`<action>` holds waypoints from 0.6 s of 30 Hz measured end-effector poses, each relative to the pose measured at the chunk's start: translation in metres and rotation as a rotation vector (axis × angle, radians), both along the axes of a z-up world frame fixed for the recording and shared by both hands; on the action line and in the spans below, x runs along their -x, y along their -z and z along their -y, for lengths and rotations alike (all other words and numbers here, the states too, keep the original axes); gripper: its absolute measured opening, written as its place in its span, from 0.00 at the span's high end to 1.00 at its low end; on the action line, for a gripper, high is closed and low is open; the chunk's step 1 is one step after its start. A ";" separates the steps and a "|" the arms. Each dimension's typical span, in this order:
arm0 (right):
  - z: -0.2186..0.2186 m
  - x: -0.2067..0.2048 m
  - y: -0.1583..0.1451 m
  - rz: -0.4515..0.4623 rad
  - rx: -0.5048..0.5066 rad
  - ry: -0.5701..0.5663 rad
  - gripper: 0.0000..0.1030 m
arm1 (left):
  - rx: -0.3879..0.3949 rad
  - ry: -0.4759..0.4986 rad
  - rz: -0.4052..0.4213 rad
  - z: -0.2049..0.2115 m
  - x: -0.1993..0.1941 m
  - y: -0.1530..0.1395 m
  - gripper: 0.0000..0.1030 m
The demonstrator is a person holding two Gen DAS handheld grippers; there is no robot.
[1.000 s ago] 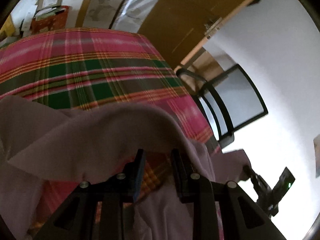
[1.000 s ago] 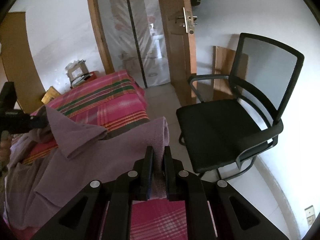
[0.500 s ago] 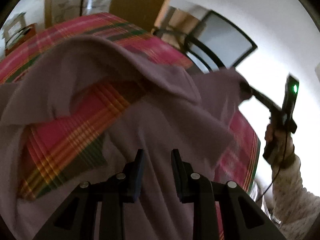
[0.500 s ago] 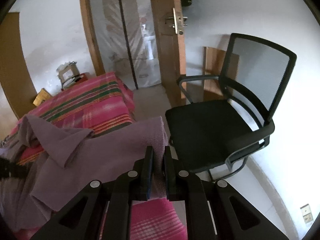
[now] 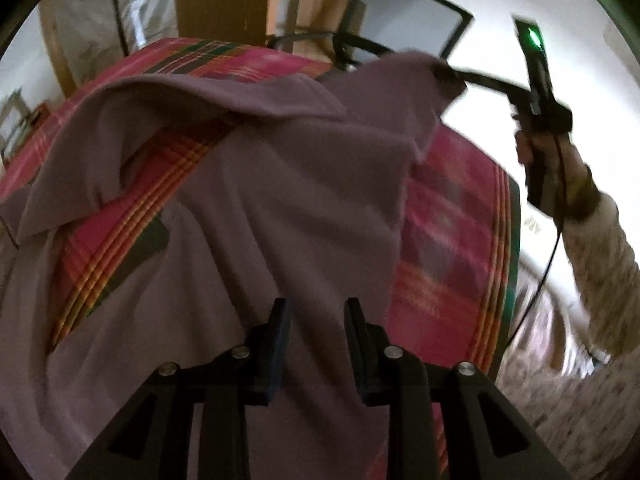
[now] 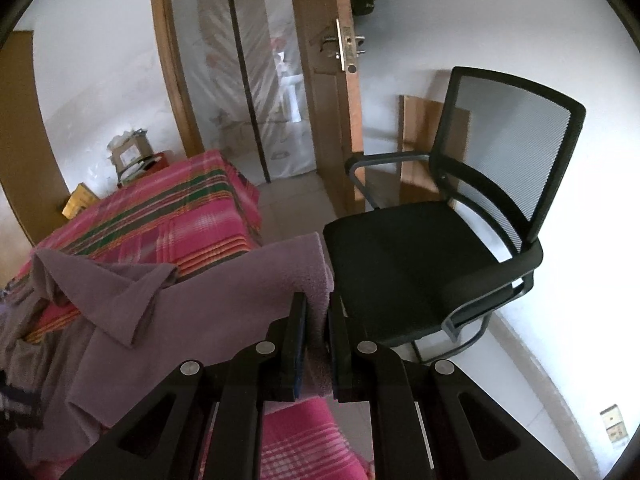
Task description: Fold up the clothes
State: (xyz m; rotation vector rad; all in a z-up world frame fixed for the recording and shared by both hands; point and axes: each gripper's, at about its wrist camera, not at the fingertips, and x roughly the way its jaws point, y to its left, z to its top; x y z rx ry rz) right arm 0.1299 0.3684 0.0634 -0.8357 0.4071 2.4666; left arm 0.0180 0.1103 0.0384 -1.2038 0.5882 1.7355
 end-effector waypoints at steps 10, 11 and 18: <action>-0.003 -0.003 0.006 0.001 0.022 0.001 0.90 | 0.020 0.008 -0.067 0.031 -0.047 -0.017 0.72; -0.003 -0.002 0.006 0.003 0.024 0.000 0.90 | 0.025 0.011 -0.075 0.031 -0.050 -0.019 0.72; 0.006 -0.003 0.004 -0.011 0.015 -0.015 0.90 | 0.092 0.016 -0.203 0.033 -0.075 -0.011 0.71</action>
